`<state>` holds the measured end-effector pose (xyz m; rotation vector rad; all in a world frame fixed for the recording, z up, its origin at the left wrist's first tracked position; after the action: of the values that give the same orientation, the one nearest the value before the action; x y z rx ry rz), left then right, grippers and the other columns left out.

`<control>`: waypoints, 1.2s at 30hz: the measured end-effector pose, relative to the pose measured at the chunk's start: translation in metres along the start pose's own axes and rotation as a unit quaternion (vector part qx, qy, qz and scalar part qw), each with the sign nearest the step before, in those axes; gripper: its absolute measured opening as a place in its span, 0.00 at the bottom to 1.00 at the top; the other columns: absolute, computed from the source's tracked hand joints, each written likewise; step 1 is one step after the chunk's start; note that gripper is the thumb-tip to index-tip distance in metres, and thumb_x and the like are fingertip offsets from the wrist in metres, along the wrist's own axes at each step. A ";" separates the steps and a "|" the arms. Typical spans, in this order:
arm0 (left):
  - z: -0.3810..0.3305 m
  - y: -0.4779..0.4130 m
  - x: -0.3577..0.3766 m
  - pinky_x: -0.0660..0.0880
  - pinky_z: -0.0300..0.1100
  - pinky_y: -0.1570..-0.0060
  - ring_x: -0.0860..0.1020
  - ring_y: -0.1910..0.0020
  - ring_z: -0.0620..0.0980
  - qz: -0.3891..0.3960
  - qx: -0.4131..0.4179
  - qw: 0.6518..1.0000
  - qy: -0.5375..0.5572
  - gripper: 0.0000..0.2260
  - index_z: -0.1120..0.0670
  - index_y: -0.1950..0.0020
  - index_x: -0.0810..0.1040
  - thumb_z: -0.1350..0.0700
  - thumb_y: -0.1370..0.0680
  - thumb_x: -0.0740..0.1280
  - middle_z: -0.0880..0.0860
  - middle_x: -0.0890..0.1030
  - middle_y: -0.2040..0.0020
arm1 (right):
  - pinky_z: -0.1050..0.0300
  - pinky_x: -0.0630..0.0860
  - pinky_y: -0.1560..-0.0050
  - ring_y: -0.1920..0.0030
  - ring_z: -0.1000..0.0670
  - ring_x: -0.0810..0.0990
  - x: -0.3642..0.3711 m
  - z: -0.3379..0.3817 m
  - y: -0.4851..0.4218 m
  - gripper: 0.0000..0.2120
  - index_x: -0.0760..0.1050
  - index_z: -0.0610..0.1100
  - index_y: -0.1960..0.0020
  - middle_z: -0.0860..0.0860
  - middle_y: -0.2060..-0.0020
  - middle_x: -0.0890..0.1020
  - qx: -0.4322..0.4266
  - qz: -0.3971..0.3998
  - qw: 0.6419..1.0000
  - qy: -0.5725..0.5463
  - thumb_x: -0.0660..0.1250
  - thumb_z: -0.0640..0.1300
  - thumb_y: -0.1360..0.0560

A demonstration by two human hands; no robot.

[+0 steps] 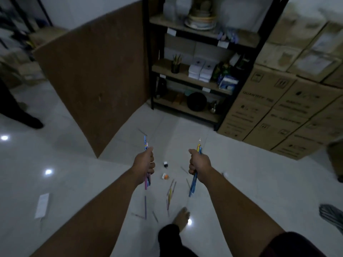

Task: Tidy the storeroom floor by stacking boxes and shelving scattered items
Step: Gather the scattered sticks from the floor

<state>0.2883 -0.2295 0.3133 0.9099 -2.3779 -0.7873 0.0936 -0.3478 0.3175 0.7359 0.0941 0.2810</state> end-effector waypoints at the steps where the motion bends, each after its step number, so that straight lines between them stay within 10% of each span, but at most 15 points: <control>1: -0.015 -0.013 0.010 0.52 0.31 0.78 0.54 0.79 0.43 0.002 0.011 1.000 0.003 0.19 0.48 0.66 0.62 0.49 0.17 0.63 0.46 0.57 0.75 | 0.57 0.59 0.74 0.76 0.50 0.57 0.000 0.017 -0.014 0.18 0.60 0.47 0.61 0.50 0.76 0.60 -0.006 0.000 1.000 -0.001 0.66 0.47 0.19; 14: -0.199 -0.149 0.100 0.75 0.40 0.77 0.75 0.76 0.53 -0.110 0.117 0.987 0.013 0.23 0.56 0.65 0.66 0.45 0.14 0.57 0.52 0.68 0.80 | 0.51 0.74 0.64 0.67 0.46 0.74 0.012 0.236 -0.165 0.20 0.80 0.35 0.51 0.44 0.66 0.84 -0.046 -0.075 0.996 0.032 0.61 0.53 0.17; 21: -0.290 -0.267 0.117 0.68 0.40 0.71 0.73 0.73 0.51 -0.106 0.129 0.974 -0.151 0.29 0.59 0.65 0.74 0.40 0.14 0.51 0.52 0.81 0.72 | 0.54 0.70 0.64 0.64 0.44 0.73 0.046 0.316 -0.245 0.24 0.75 0.40 0.66 0.43 0.65 0.75 -0.057 -0.131 0.986 0.084 0.62 0.56 0.19; 26: -0.367 -0.387 0.138 0.67 0.38 0.78 0.73 0.80 0.50 -0.080 0.121 0.976 -0.163 0.23 0.60 0.52 0.75 0.42 0.15 0.55 0.51 0.79 0.77 | 0.54 0.73 0.66 0.63 0.42 0.77 0.073 0.376 -0.312 0.19 0.79 0.37 0.55 0.41 0.61 0.80 -0.042 -0.180 0.980 0.069 0.62 0.52 0.20; 36: -0.488 -0.522 0.156 0.71 0.42 0.69 0.77 0.71 0.53 -0.086 0.140 0.964 -0.210 0.21 0.58 0.63 0.77 0.47 0.16 0.61 0.57 0.81 0.66 | 0.47 0.82 0.59 0.60 0.41 0.85 0.136 0.465 -0.400 0.19 0.83 0.37 0.57 0.40 0.60 0.86 -0.010 -0.263 0.965 -0.011 0.62 0.51 0.21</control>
<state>0.7062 -0.8280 0.3590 1.1725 -2.8651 -0.7852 0.3969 -0.8929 0.3932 0.6675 0.2611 -0.2341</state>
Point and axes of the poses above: each hand's wrist, its own y-axis away from the middle knuckle, its own x-axis out of the palm, z = x × y, the point moved 6 cm from there along -y, towards the middle knuckle
